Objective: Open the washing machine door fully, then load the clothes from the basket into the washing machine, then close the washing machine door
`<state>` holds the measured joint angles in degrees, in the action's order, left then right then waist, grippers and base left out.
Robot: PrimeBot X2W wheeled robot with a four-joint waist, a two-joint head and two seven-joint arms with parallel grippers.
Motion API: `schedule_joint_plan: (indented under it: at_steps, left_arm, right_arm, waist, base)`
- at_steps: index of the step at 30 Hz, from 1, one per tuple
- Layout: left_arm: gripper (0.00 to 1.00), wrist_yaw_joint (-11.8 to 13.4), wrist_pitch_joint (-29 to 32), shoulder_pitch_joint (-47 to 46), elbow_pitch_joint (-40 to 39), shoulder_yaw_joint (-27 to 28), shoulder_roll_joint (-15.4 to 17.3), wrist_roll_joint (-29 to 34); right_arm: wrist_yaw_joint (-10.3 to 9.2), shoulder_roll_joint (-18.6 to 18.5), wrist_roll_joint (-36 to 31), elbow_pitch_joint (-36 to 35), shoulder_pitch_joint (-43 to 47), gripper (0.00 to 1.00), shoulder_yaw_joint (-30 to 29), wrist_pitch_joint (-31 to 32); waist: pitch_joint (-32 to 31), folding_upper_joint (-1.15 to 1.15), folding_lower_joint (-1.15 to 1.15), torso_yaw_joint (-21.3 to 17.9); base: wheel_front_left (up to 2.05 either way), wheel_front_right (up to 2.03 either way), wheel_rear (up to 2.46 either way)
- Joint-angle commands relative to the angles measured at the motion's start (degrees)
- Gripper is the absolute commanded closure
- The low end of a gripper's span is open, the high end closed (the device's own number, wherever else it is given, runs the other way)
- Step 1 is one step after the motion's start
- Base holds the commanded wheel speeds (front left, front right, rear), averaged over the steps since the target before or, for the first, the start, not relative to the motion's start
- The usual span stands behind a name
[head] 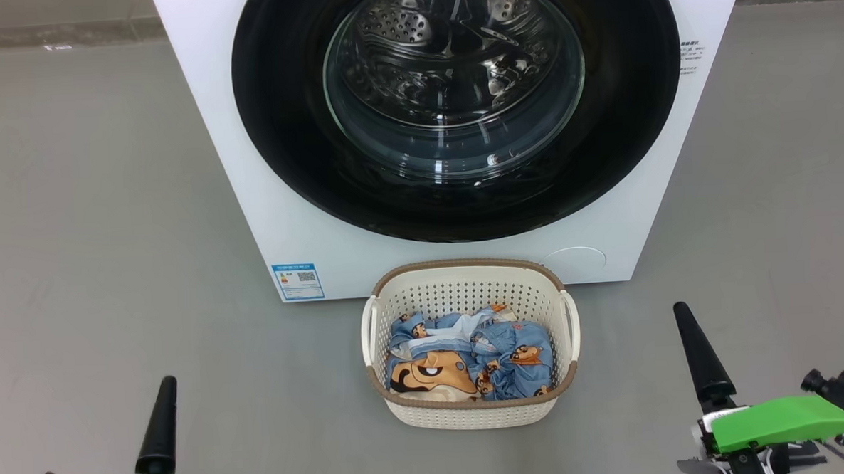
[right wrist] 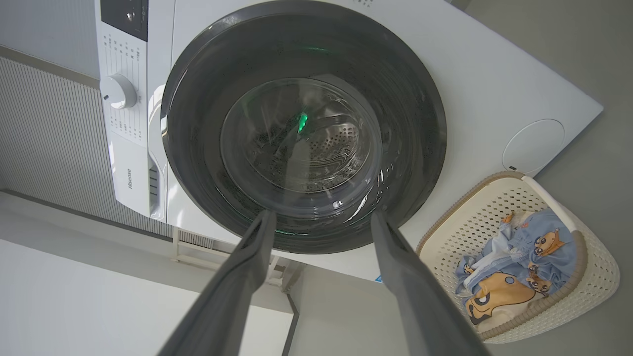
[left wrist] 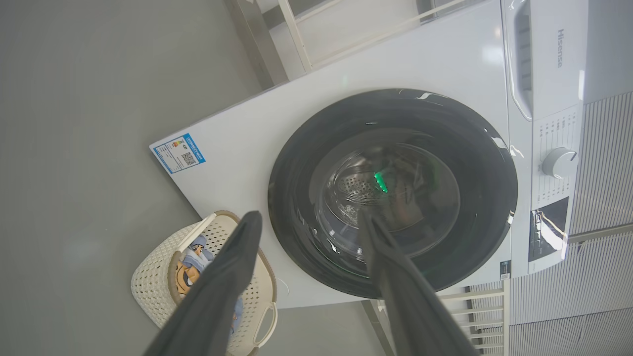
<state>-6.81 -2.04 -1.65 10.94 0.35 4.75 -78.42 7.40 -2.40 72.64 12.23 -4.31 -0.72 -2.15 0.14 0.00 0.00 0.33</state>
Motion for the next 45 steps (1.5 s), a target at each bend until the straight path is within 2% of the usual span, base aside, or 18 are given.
schedule_joint_plan:
  at_steps: [1, 13, 23, 33, 45]
  left_arm:
    - [0.00, -0.3, -0.6, -2.9, -2.1, 0.7, 1.6, 1.8]
    - [0.00, -0.3, -2.6, -3.3, -3.4, -0.9, 3.2, 13.9]
    - [0.00, -0.4, -4.3, -3.3, -3.2, -2.1, 4.4, 26.4]
    - [0.00, -0.5, -6.0, -3.5, -2.0, -1.3, 3.9, 34.0]
    - [0.00, -0.5, -8.0, -3.6, -0.9, -1.7, 4.3, 38.7]
  right_arm:
    - [0.04, -0.7, -2.2, -2.1, -2.9, 0.00, 1.0, -0.6]
    - [0.05, -1.3, -15.6, -2.4, -3.7, 0.00, 2.9, -2.6]
    - [0.05, -1.5, -31.0, -1.5, -4.3, 0.00, 3.4, -4.3]
    - [0.06, -0.9, -41.3, -1.0, -4.8, 0.00, 4.1, -5.9]
    - [0.07, -0.7, -50.2, -0.8, -5.2, 0.00, 5.9, -8.0]
  waist:
    - [0.0, 0.00, 0.00, 0.0]
    - [0.1, 0.00, 0.00, -0.2]
    - [-0.1, 0.00, 0.00, -0.1]
    - [-0.4, 0.00, 0.00, -0.1]
    - [-0.7, 0.00, 0.00, -0.1]
  base:
    - [0.00, 0.00, 0.00]
    - [0.00, 0.00, 0.00]
    - [0.00, 0.00, 0.00]
    - [0.00, 0.00, 0.00]
    - [0.00, 0.00, 0.00]
